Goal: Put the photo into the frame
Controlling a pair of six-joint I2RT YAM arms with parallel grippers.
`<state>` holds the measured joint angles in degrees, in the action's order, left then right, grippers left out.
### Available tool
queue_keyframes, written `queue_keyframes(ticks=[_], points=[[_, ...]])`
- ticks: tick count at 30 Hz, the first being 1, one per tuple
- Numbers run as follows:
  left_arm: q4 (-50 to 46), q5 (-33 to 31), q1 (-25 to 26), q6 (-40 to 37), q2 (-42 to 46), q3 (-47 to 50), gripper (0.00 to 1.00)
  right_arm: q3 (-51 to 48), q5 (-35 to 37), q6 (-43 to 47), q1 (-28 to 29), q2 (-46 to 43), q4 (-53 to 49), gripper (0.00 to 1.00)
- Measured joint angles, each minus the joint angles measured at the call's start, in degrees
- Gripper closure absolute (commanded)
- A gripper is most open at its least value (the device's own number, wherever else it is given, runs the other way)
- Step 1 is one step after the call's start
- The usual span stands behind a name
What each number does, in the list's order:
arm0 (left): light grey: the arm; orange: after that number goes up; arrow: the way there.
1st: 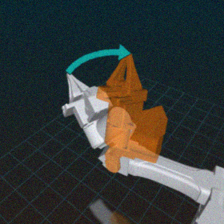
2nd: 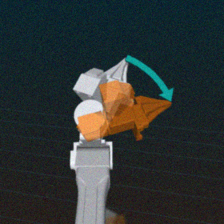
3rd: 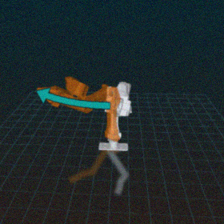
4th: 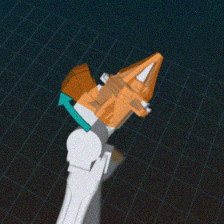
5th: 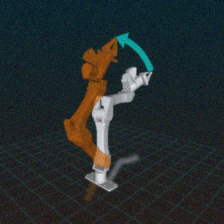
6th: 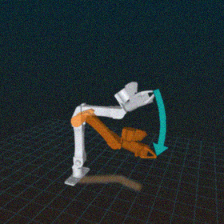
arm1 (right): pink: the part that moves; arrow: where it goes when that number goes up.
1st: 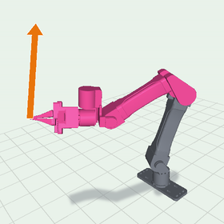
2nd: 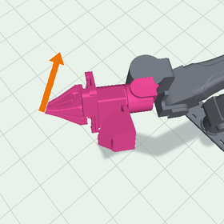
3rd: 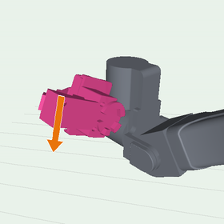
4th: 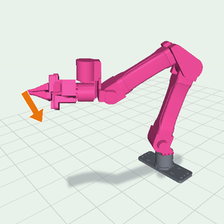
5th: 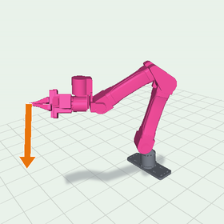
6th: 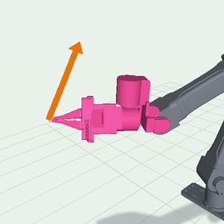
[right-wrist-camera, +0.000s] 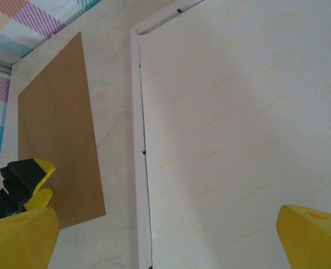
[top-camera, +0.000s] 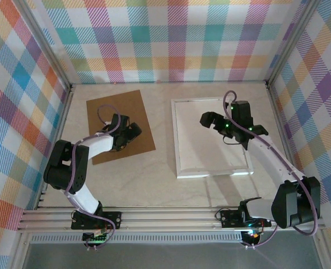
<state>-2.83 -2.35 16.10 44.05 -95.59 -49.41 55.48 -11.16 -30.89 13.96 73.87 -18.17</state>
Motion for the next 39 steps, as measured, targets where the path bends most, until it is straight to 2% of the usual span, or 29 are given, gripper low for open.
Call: queue_keyframes(ticks=[7,11,15,18,21,25,29,33,39], points=[[2.75,1.18,1.84,2.27,6.86,7.89,0.0,3.5,0.39,-0.2,5.6,7.02,1.55,0.01],[-1.38,2.47,5.42,4.76,13.05,11.85,0.0,7.98,0.61,-0.24,9.88,13.03,1.66,0.03],[-7.63,2.71,5.84,5.86,20.22,12.81,0.0,13.25,1.03,-0.5,14.49,19.93,1.57,0.1],[-11.34,0.94,2.6,4.13,25.35,10.71,0.0,18.71,1.53,-0.96,18.14,26.16,-0.15,0.17],[-11.87,-0.74,-3.78,1.53,27.61,8.46,0.0,25.57,1.99,-1.31,21.42,33.29,-1.84,0.17],[-11.06,-1.81,-14.62,-0.61,26.91,8.15,0.0,33.03,2.89,-1.31,25.42,41.68,-3.76,0.17],[-9.16,-2.69,-22.32,-1.53,23.93,9.57,0.0,38.07,3.3,-1.42,27.96,47.91,-5.38,0.17],[-8.46,-2.84,-25.9,-1.95,20.37,11.32,0.0,42.6,4.04,-1.51,29.57,52.76,-7.43,0.17],[-6.51,-0.9,-26.38,-2.67,14.58,11.65,0.0,46.99,6.01,-1.73,30.01,56.61,-10.16,0.17]])
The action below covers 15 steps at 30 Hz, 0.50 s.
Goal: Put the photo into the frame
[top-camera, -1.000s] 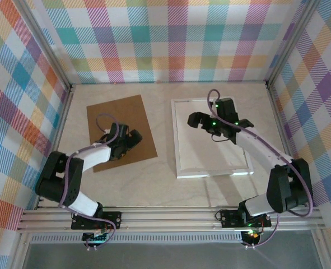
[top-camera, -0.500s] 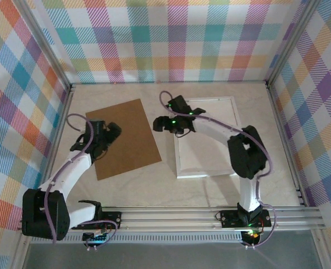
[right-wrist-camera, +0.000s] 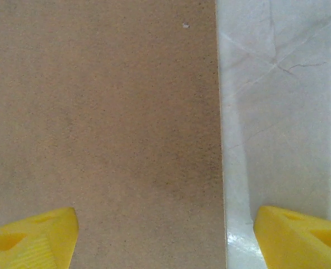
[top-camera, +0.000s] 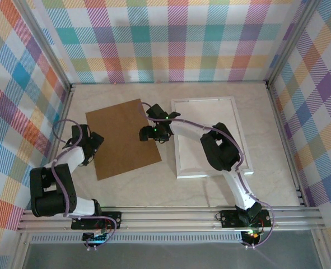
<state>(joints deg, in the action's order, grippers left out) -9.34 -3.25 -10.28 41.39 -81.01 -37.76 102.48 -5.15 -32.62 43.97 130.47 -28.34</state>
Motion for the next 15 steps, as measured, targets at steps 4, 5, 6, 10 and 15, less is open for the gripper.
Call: queue_keyframes(ticks=[4,5,6,10,15], points=[[1.11,0.94,0.0,-0.31,-1.97,0.02,0.0,2.25,0.52,0.02,0.52,1.36,-0.76,0.17],[1.2,1.07,0.0,-0.31,-1.97,0.02,0.0,2.49,0.66,0.02,0.55,1.55,-1.05,0.17],[1.25,1.16,0.0,-0.28,-1.97,0.07,0.0,2.75,0.66,0.02,0.61,1.6,-1.27,0.17],[2.05,1.68,-0.04,-0.13,-1.79,0.61,0.0,2.89,1.42,0.02,1.11,1.64,-1.38,0.17],[3.39,3.32,-0.28,0.79,-0.57,1.77,0.0,3.13,1.73,0.02,1.38,1.81,-1.42,0.17]])
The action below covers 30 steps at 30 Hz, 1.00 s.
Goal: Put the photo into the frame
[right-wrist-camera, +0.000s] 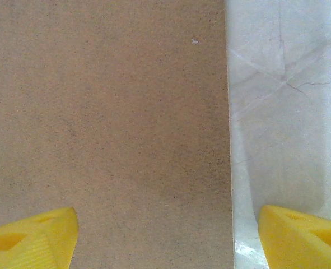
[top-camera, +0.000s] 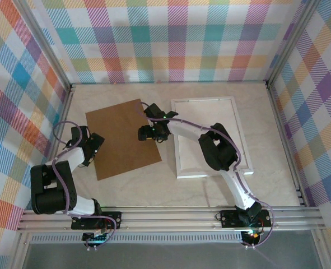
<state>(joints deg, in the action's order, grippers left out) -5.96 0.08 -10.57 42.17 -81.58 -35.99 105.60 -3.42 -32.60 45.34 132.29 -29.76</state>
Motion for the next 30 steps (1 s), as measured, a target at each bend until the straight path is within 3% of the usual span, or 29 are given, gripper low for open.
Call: queue_keyframes(ticks=[8,30], points=[[2.56,3.89,0.87,1.31,1.2,1.18,0.0,0.92,-0.17,0.02,1.01,0.44,-0.33,0.17],[3.52,2.82,1.9,1.57,1.01,1.68,0.0,0.59,-0.5,-1.22,1.38,-1.49,-0.98,0.16]])
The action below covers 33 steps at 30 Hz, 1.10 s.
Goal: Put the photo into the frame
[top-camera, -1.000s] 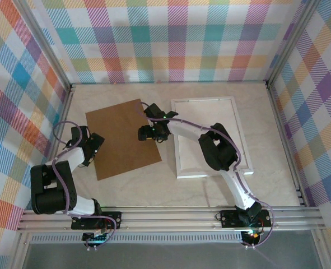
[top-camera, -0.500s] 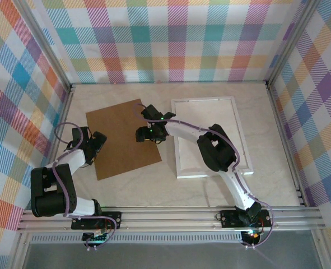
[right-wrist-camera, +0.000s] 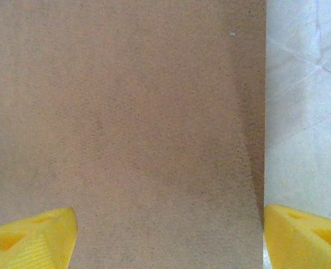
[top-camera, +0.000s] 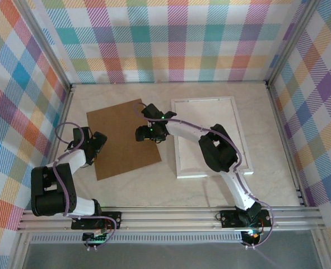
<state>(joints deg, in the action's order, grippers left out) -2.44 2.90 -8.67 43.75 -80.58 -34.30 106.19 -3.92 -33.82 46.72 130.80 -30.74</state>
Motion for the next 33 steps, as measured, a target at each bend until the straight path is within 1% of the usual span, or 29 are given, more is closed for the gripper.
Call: queue_keyframes(ticks=[9,14,18,25,29,33], points=[[0.13,-1.53,1.27,0.39,-0.09,0.0,0.0,-2.38,-1.05,-0.52,-0.04,-6.62,1.84,0.15],[0.44,-3.61,3.3,0.96,-0.11,0.0,0.0,-4.96,-1.25,-1.16,-0.07,-8.83,3.89,0.15],[1.36,-5.49,7.21,1.75,-0.57,-0.07,0.0,-8.59,-0.11,-1.38,-0.66,-10.34,3.85,0.15],[1.55,-7.1,16.2,3.72,-3.06,-2.34,0.0,-17.35,4.35,-1.6,-2.21,-14.93,2.36,0.14],[1.4,-7.8,19.37,4.7,-5.51,-4.59,0.0,-22.03,5.88,-1.81,-2.21,-18.51,1.03,0.13],[1.55,-8.07,20.94,5.11,-7.26,-6.08,0.0,-24.85,6.38,-1.95,-2.21,-21.31,0.44,0.13]])
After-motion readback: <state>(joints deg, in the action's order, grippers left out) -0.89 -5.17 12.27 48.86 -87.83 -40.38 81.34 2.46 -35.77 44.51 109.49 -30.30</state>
